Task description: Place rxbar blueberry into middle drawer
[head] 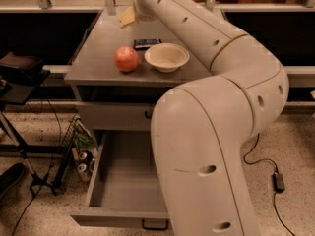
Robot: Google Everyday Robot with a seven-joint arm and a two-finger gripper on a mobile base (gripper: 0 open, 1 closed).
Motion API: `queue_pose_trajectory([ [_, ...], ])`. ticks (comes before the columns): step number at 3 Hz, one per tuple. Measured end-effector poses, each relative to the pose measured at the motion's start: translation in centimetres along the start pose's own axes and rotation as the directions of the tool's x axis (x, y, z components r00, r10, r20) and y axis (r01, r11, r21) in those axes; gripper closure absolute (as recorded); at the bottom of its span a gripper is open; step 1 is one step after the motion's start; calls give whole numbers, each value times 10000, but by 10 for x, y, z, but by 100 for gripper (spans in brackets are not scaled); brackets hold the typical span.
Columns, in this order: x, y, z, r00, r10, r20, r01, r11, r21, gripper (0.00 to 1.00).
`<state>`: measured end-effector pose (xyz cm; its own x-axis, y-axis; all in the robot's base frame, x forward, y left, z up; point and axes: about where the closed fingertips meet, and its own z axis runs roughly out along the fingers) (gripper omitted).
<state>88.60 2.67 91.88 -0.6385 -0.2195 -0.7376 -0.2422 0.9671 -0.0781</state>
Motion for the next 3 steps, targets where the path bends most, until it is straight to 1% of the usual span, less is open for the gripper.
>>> queue_pose_trajectory([
  [1,0,0,0,10000,2,-2,-2,10000,0,0],
  [2,11,-2,13,9986,318,-432,-320,9995,-41,0],
  [3,26,-6,24,9924,514,-1122,-488,9985,257,0],
])
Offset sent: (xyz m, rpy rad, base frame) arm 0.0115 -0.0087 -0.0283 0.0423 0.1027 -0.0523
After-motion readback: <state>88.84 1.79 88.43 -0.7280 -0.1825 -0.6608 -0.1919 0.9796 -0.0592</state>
